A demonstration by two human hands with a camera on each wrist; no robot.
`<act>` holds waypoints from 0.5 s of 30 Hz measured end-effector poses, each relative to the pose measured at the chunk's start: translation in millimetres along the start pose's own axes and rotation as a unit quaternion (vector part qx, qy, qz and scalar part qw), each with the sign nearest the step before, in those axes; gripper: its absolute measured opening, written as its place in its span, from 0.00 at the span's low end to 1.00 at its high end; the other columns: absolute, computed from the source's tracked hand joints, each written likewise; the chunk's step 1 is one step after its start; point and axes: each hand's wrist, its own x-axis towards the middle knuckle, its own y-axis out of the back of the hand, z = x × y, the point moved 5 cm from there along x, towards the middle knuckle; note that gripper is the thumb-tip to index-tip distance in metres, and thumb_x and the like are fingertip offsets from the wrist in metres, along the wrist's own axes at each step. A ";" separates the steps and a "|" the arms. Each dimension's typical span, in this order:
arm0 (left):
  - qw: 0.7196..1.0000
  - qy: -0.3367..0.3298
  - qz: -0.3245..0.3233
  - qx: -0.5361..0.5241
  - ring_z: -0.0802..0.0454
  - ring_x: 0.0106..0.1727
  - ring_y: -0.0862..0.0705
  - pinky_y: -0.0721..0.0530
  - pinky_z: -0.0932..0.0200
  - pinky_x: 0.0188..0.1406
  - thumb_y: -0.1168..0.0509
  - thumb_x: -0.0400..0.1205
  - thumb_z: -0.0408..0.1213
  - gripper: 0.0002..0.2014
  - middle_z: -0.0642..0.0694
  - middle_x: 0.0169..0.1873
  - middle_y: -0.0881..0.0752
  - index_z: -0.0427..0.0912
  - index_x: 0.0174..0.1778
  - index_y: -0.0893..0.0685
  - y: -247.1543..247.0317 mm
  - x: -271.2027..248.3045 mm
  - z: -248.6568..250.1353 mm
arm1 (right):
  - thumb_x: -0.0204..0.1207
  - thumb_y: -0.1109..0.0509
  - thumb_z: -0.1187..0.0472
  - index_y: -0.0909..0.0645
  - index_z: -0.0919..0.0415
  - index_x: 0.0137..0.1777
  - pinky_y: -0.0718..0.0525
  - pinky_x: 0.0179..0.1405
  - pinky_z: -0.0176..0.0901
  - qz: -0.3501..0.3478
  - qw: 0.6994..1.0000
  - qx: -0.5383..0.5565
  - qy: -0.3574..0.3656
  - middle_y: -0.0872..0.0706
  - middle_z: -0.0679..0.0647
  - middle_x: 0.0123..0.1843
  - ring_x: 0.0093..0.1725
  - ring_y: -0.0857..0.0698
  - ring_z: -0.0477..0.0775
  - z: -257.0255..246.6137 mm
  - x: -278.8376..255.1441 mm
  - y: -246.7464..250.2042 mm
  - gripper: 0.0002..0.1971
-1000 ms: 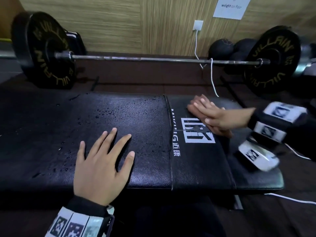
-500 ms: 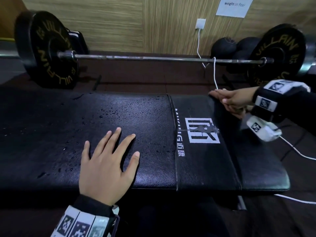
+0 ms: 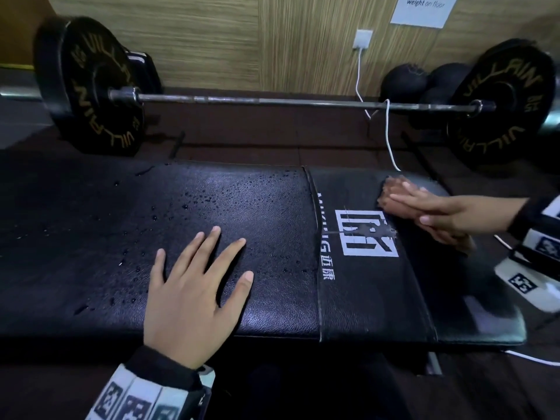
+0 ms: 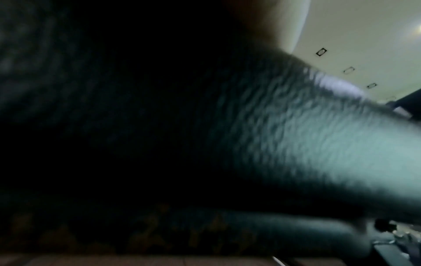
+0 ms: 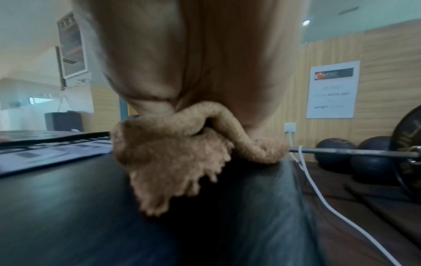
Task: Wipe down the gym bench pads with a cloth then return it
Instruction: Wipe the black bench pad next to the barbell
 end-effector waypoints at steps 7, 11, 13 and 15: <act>0.999 -0.016 -0.024 0.017 0.64 0.82 0.52 0.53 0.41 0.80 0.64 0.72 0.76 0.34 0.62 0.82 0.48 0.76 0.75 0.43 9.8 1.6 -25.4 | 0.87 0.51 0.67 0.44 0.55 0.81 0.25 0.24 0.23 0.120 0.976 0.138 -0.114 0.16 0.56 0.45 0.26 0.20 0.32 3.3 68.7 38.5 0.24; 0.999 -0.003 -0.023 0.037 0.60 0.83 0.48 0.48 0.33 0.78 0.62 0.73 0.77 0.33 0.60 0.82 0.43 0.77 0.75 0.41 8.7 1.1 -25.9 | 0.87 0.53 0.64 0.33 0.58 0.72 0.25 0.21 0.37 0.098 0.975 0.159 -0.120 0.21 0.57 0.29 0.26 0.18 0.51 -5.2 102.0 47.5 0.16; 0.999 0.002 -0.033 0.037 0.57 0.82 0.42 0.44 0.31 0.76 0.58 0.74 0.75 0.32 0.58 0.80 0.37 0.73 0.74 0.36 7.0 1.8 -25.1 | 0.87 0.52 0.63 0.29 0.54 0.67 0.27 0.20 0.32 0.091 0.973 0.170 -0.130 0.21 0.57 0.39 0.31 0.19 0.50 -8.6 107.2 51.9 0.14; 0.999 0.000 -0.031 0.036 0.55 0.81 0.38 0.42 0.30 0.75 0.55 0.75 0.74 0.31 0.57 0.79 0.33 0.71 0.73 0.33 5.2 2.6 -26.1 | 0.87 0.53 0.63 0.29 0.58 0.69 0.32 0.23 0.36 0.074 0.973 0.166 -0.139 0.21 0.60 0.42 0.38 0.24 0.56 -17.0 110.0 51.4 0.16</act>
